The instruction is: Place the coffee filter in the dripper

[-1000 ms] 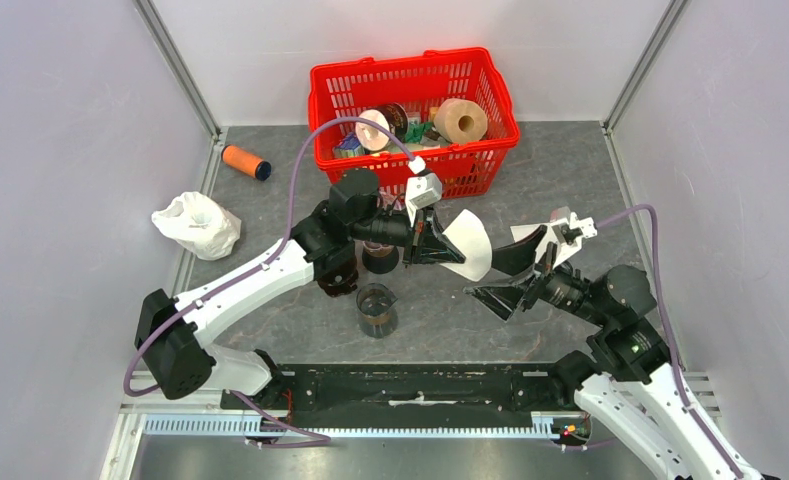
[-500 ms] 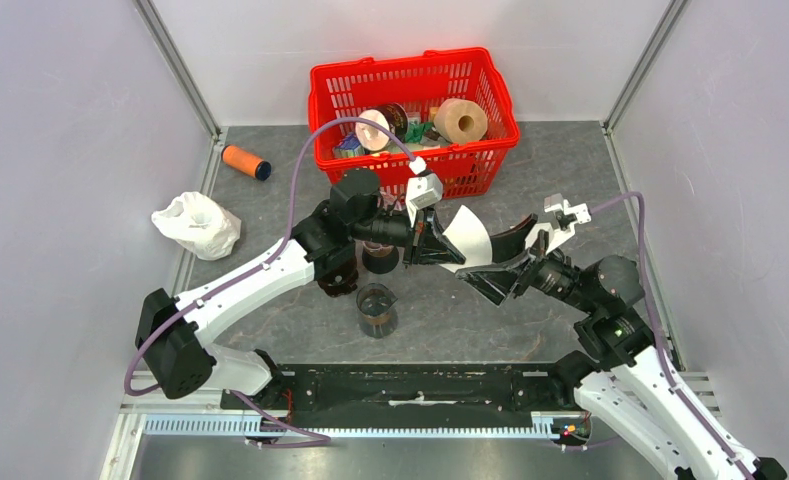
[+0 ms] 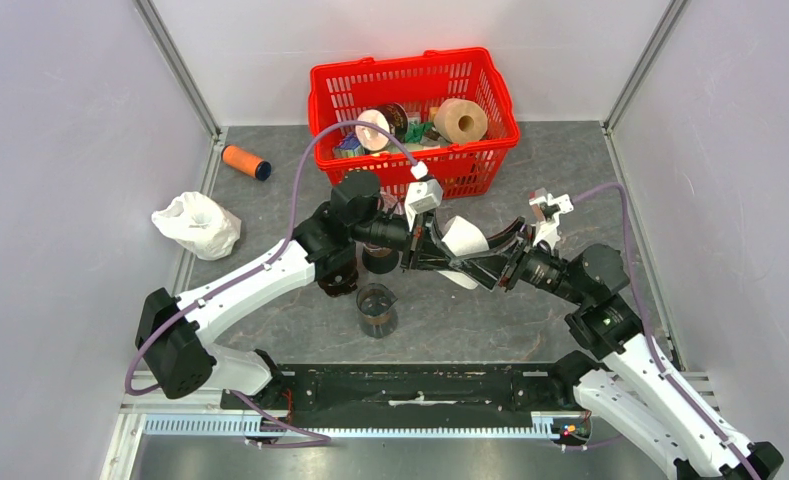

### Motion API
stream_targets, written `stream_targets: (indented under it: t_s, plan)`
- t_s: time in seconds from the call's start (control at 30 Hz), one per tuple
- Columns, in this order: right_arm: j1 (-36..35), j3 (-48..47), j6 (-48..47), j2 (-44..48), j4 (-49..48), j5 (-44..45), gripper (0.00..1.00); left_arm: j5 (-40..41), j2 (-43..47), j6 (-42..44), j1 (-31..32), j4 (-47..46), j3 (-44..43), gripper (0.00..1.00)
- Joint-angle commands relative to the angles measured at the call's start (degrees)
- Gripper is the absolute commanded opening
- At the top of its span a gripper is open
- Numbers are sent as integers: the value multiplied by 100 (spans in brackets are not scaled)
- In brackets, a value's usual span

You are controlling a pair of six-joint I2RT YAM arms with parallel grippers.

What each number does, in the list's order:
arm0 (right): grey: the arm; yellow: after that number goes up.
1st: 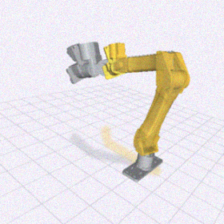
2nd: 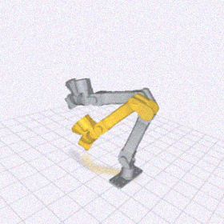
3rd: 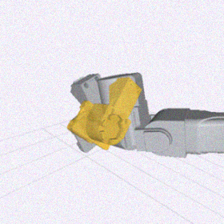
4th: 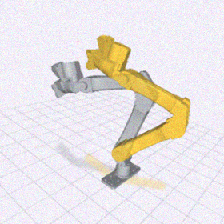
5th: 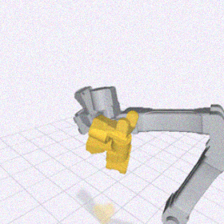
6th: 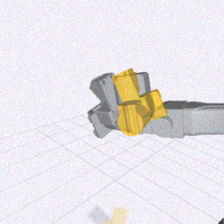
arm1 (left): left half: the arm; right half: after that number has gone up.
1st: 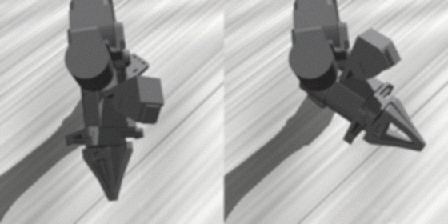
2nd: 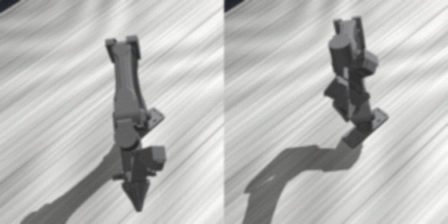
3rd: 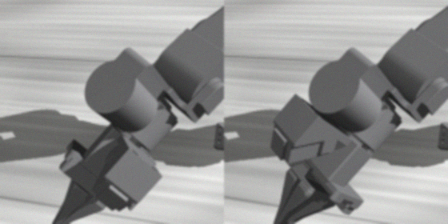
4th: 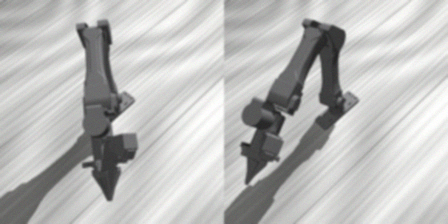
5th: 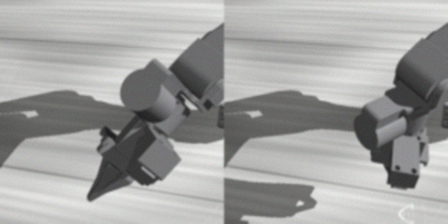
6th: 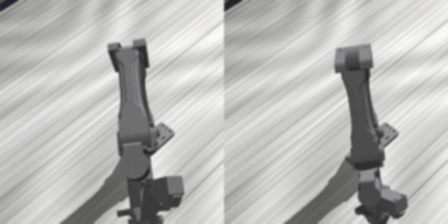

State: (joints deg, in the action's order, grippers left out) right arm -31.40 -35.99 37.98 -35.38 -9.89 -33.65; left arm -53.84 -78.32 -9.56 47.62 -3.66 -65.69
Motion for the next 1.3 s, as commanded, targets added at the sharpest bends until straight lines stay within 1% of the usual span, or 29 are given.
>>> stream_targets:
  t_s: [0.0,0.4,0.6,0.97,1.13,1.27]
  plan:
    - [-29,22,-15,10,-307,-171,46,-280,15,-28,1,-256,35,2]
    - [-24,112,107,118,-468,-221,35,-335,62,49,-2,-267,108,2]
    - [-20,179,87,214,-463,-91,31,-320,111,77,2,-293,190,2]
    - [-24,193,121,438,-432,-63,29,-378,272,218,2,-328,359,2]
    - [-25,191,144,370,-473,-143,17,-380,304,149,2,-387,364,2]
    - [-24,148,72,222,-469,-332,1,-354,325,43,2,-460,364,2]
